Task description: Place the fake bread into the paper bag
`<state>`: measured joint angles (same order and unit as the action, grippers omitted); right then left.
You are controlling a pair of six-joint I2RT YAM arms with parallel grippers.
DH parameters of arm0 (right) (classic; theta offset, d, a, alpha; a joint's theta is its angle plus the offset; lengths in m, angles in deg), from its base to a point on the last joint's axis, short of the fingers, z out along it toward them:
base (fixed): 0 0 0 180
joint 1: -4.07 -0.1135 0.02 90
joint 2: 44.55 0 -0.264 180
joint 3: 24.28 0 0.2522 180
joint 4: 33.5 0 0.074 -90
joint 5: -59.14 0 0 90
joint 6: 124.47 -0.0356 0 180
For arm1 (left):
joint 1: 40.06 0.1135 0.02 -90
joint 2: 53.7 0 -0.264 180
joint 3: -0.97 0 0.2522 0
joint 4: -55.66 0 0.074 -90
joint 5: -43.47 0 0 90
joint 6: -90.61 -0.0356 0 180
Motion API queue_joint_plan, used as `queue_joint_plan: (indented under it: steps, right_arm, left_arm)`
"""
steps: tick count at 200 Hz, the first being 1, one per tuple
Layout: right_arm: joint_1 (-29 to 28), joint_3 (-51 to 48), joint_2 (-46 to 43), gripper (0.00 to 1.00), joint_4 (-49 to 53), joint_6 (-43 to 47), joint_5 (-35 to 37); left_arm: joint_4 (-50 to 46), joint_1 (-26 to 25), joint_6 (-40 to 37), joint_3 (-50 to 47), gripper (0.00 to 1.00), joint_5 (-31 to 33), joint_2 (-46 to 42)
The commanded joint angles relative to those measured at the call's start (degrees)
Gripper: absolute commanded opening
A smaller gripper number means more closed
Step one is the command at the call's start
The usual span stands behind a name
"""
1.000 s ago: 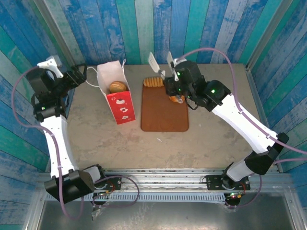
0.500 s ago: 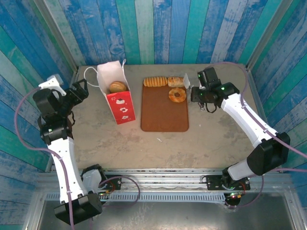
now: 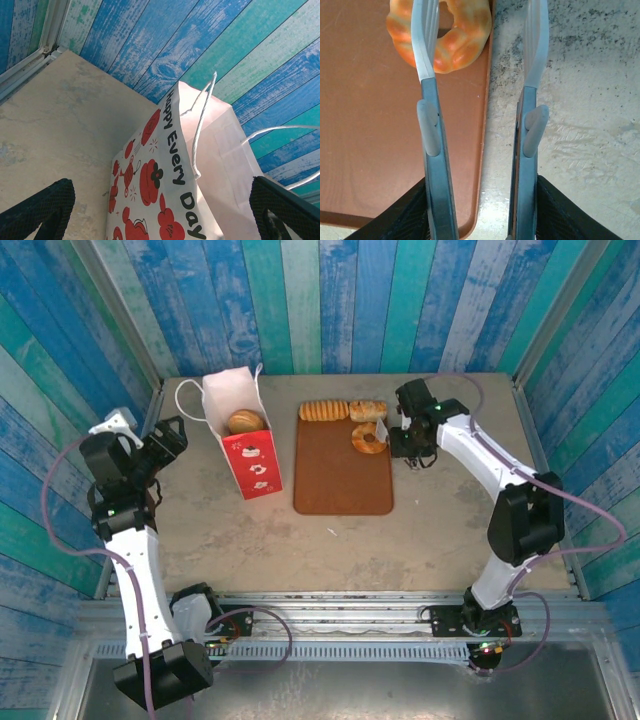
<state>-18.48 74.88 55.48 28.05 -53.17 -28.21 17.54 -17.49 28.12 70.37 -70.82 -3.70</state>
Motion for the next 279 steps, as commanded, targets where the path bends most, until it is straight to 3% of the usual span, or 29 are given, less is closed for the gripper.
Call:
queue_joint_plan:
  steps: [1, 105, 212, 279]
  right_arm:
    - [-0.98, 3.46, 1.83, 0.5, 0.95, 1.57, -0.1]
    - [-2.58, 8.71, 7.88, 0.45, 3.15, 3.23, 3.32]
    - [-4.39, 8.11, 7.84, 0.42, 1.91, 2.18, -1.61]
    - [-4.59, 9.66, 8.59, 0.43, 3.45, 2.86, 5.61]
  left_arm:
    - [1.61, 0.16, -0.2, -0.22, 0.94, 0.57, -1.13]
    - [1.73, 0.28, -0.95, 0.03, 0.94, 0.74, -0.6]
    - [1.6, 0.31, -1.33, -0.1, 0.94, 0.83, -0.58]
    - [1.77, 0.24, -1.4, -0.01, 0.94, 0.82, -0.34]
